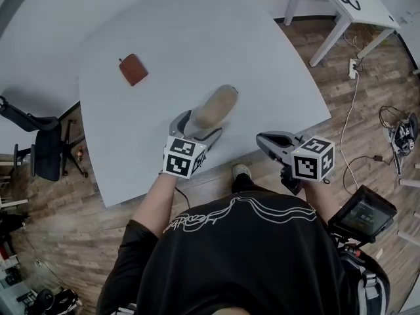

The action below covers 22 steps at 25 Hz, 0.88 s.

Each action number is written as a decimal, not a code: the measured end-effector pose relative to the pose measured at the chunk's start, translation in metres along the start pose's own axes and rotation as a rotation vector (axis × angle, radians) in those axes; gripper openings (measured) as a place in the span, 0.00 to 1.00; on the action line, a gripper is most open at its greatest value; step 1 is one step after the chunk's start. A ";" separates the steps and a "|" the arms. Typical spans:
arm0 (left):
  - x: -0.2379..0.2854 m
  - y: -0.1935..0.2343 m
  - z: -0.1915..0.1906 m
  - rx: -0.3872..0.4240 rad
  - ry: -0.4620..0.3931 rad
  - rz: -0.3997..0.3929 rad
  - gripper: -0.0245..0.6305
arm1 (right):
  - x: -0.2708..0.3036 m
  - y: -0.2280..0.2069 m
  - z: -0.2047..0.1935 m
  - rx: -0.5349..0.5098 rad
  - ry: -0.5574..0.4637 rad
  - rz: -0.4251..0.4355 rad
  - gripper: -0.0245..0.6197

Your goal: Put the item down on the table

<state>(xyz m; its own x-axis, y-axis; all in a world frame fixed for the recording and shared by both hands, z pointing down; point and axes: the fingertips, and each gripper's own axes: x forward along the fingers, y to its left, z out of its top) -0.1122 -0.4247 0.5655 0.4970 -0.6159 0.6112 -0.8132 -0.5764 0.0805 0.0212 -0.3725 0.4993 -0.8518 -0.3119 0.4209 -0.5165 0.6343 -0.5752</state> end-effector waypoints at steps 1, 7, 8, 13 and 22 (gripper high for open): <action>-0.015 -0.009 0.000 -0.037 -0.025 -0.018 0.73 | -0.003 0.011 -0.005 -0.011 -0.006 0.003 0.05; -0.121 -0.086 0.003 -0.083 -0.162 -0.154 0.57 | -0.022 0.093 -0.036 -0.108 -0.059 0.016 0.05; -0.136 -0.096 0.007 -0.081 -0.182 -0.174 0.52 | -0.025 0.104 -0.039 -0.122 -0.073 0.017 0.05; -0.201 -0.139 0.009 -0.088 -0.260 -0.201 0.05 | -0.042 0.159 -0.054 -0.177 -0.130 0.034 0.05; -0.258 -0.210 -0.011 -0.059 -0.283 -0.323 0.04 | -0.059 0.229 -0.090 -0.237 -0.144 0.084 0.05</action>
<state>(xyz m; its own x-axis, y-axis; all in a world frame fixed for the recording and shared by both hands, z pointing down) -0.0729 -0.1383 0.3995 0.7854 -0.5371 0.3077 -0.6144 -0.7368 0.2821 -0.0387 -0.1451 0.4062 -0.9032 -0.3375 0.2652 -0.4230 0.8047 -0.4166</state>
